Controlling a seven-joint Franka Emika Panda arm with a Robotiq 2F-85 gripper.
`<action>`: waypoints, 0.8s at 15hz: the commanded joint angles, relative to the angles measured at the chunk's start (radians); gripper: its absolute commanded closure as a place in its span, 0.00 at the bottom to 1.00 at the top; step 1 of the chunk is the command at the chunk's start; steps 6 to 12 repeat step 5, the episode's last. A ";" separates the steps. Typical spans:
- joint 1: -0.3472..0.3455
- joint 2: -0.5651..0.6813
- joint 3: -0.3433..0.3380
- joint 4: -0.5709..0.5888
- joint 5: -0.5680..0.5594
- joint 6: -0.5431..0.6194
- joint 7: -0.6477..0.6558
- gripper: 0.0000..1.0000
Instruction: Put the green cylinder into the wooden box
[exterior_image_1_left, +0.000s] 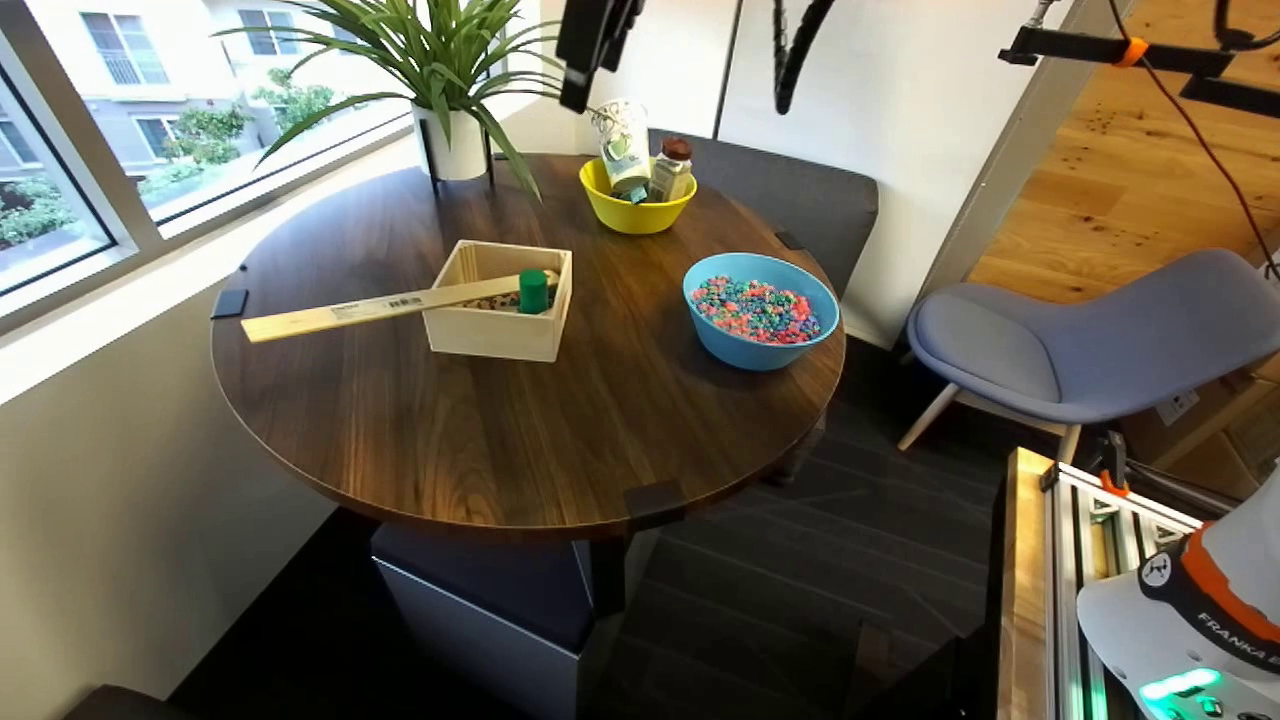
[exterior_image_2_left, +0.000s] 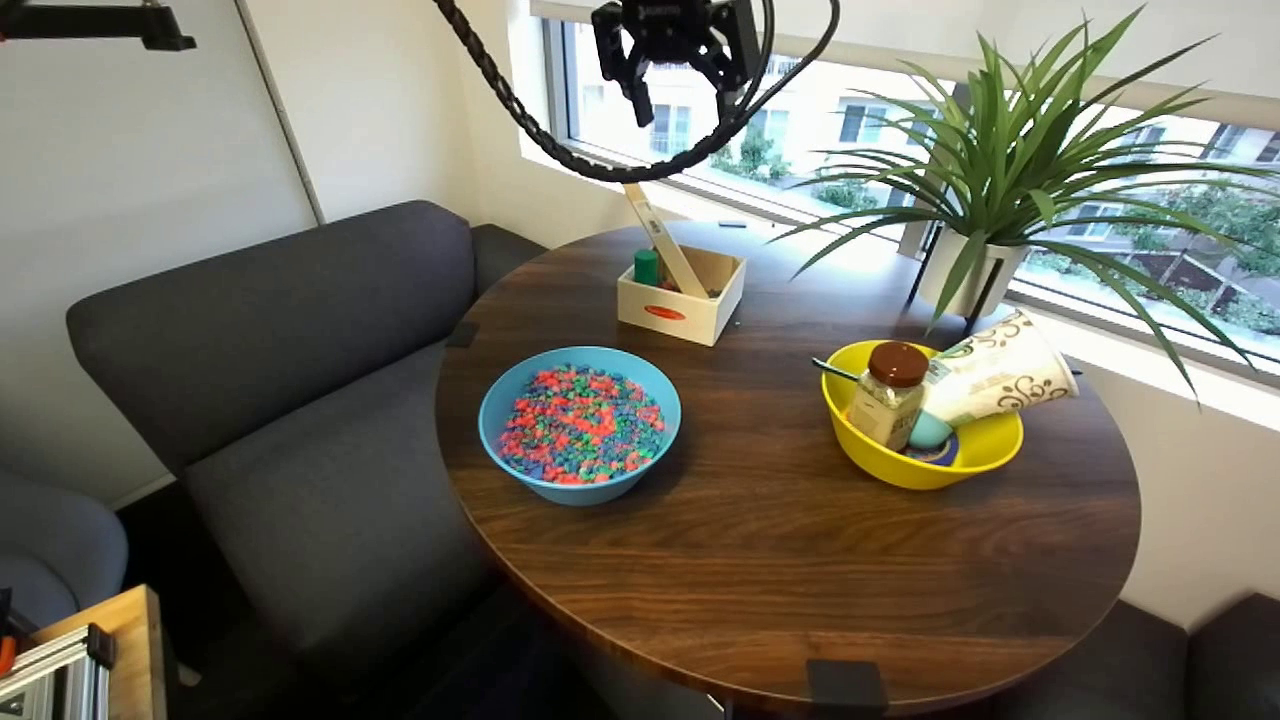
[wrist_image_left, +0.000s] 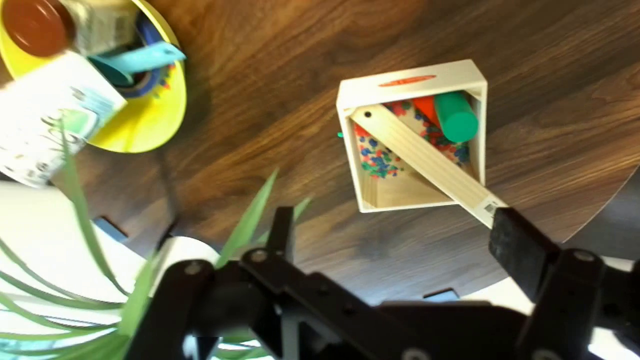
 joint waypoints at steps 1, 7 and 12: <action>-0.009 -0.040 -0.014 -0.041 0.000 -0.005 0.032 0.00; -0.030 -0.112 -0.021 -0.126 -0.002 -0.017 0.077 0.00; -0.030 -0.112 -0.021 -0.126 -0.002 -0.017 0.077 0.00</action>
